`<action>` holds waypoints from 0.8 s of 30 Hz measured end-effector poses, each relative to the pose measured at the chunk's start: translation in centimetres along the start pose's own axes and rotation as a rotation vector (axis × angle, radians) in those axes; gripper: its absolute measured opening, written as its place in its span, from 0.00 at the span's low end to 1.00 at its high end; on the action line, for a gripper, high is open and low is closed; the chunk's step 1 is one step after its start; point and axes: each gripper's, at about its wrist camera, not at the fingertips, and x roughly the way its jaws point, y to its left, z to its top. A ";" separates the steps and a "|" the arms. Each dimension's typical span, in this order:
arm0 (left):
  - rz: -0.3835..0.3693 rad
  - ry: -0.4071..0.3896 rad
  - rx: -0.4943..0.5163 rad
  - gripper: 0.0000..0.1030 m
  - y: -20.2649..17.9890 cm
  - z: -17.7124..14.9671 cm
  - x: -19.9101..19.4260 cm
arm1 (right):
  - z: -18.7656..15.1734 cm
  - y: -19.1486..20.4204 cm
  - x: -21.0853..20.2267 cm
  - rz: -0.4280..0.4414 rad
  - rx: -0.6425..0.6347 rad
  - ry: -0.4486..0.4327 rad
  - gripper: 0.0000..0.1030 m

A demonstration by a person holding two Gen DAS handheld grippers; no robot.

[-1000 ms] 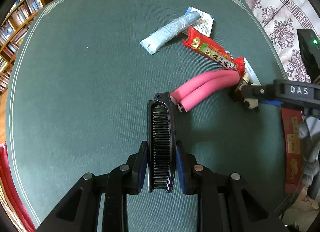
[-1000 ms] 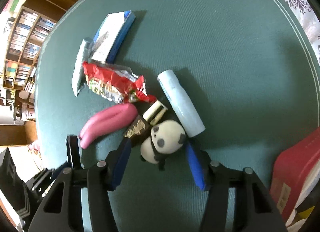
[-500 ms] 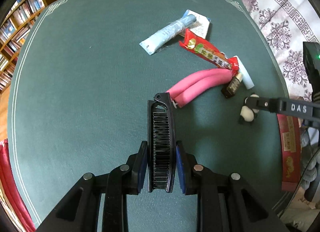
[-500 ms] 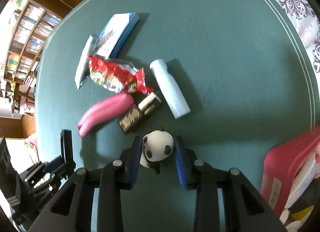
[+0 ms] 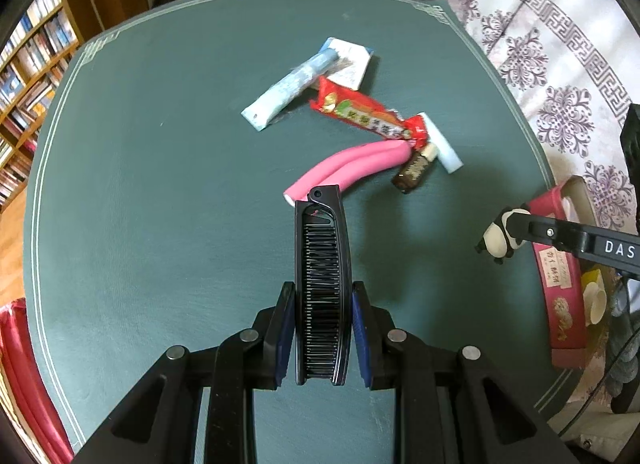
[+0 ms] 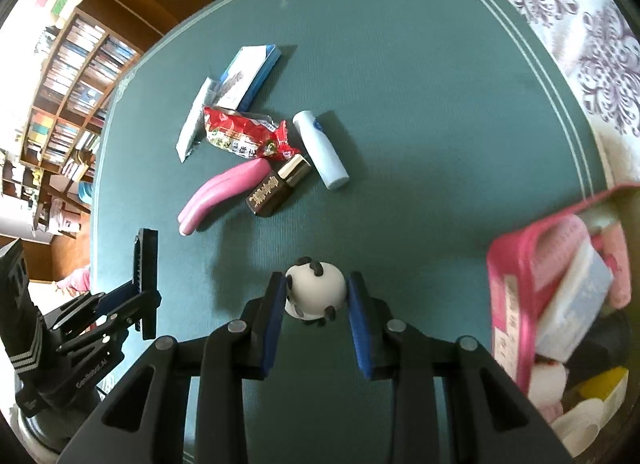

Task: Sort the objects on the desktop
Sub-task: 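Carry the black comb and panda figure into the red tin and release both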

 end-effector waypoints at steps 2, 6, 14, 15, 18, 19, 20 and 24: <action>0.001 -0.011 0.012 0.27 -1.3 -0.3 -0.7 | -1.5 -1.4 -0.5 0.008 0.001 -0.013 0.33; 0.001 -0.031 0.041 0.27 -2.0 -1.2 -1.5 | -3.2 -1.7 -2.0 0.016 0.001 -0.046 0.33; -0.022 -0.054 0.105 0.27 -6.5 0.1 -1.1 | -4.2 -3.6 -5.2 0.004 0.048 -0.143 0.33; -0.026 -0.052 0.118 0.27 -7.1 0.3 -1.1 | -4.4 -4.0 -5.9 0.000 0.058 -0.156 0.33; -0.037 -0.048 0.165 0.27 -9.2 0.8 -1.0 | -5.7 -5.8 -8.1 -0.014 0.092 -0.191 0.33; -0.042 -0.048 0.179 0.27 -9.7 0.9 -1.1 | -6.0 -6.3 -8.6 -0.020 0.106 -0.203 0.33; -0.047 -0.049 0.200 0.27 -10.5 1.0 -1.1 | -5.9 -6.1 -8.2 -0.025 0.119 -0.212 0.33; -0.073 -0.052 0.277 0.27 -13.4 1.6 -1.3 | -7.2 -8.9 -10.2 -0.044 0.174 -0.248 0.33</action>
